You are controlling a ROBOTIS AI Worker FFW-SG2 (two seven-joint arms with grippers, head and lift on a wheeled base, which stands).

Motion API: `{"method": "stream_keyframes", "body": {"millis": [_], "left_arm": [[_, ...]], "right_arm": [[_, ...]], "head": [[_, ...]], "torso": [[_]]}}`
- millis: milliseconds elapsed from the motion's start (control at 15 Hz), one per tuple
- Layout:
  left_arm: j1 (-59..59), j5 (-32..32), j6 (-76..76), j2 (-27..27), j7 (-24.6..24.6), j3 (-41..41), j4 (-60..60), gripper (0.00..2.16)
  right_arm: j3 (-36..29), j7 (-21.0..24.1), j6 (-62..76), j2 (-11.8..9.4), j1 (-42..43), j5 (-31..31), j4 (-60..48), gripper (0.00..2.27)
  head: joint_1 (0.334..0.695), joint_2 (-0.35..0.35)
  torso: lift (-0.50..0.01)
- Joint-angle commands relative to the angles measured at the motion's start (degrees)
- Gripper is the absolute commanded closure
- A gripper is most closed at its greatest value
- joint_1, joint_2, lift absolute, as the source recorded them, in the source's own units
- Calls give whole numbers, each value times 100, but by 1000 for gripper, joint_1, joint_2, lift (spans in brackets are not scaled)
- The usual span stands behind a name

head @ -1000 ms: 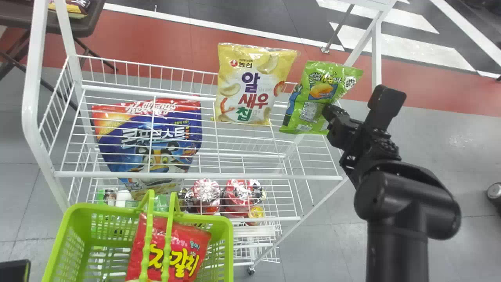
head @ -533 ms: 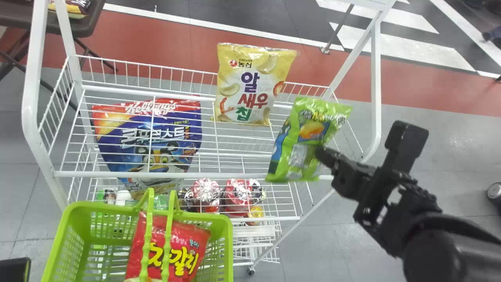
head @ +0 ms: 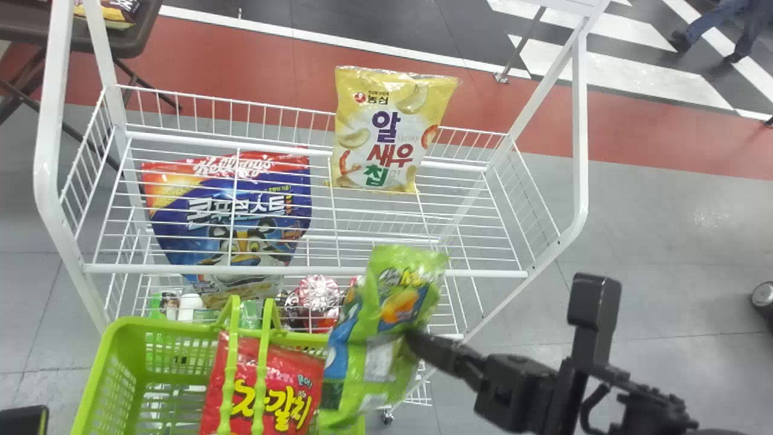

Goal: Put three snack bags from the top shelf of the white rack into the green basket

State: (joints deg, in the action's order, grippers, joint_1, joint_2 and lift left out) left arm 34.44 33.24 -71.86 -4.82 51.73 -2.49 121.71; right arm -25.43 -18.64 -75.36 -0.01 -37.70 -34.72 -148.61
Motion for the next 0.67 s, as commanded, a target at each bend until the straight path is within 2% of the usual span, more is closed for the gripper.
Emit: {"method": "stream_keyframes", "body": {"millis": [0,267,467,600], "left_arm": [[10,-11,0,17,-5,3,2,2145],[36,-11,0,8,-14,3,28,2145],[63,-2,0,-1,3,3,72,2145],[80,7,0,-1,12,3,90,2145]], "right_arm": [[213,-61,-1,6,-186,-158,263,2138],[811,-166,87,6,-221,-114,966,2138],[1523,-210,597,-78,-405,519,1124,2142],[1708,-69,825,-113,-458,879,1168,2142]], "head": [[695,-350],[695,-350],[695,-350],[695,-350]], "torso": [[0],[0],[0],[0]]}}
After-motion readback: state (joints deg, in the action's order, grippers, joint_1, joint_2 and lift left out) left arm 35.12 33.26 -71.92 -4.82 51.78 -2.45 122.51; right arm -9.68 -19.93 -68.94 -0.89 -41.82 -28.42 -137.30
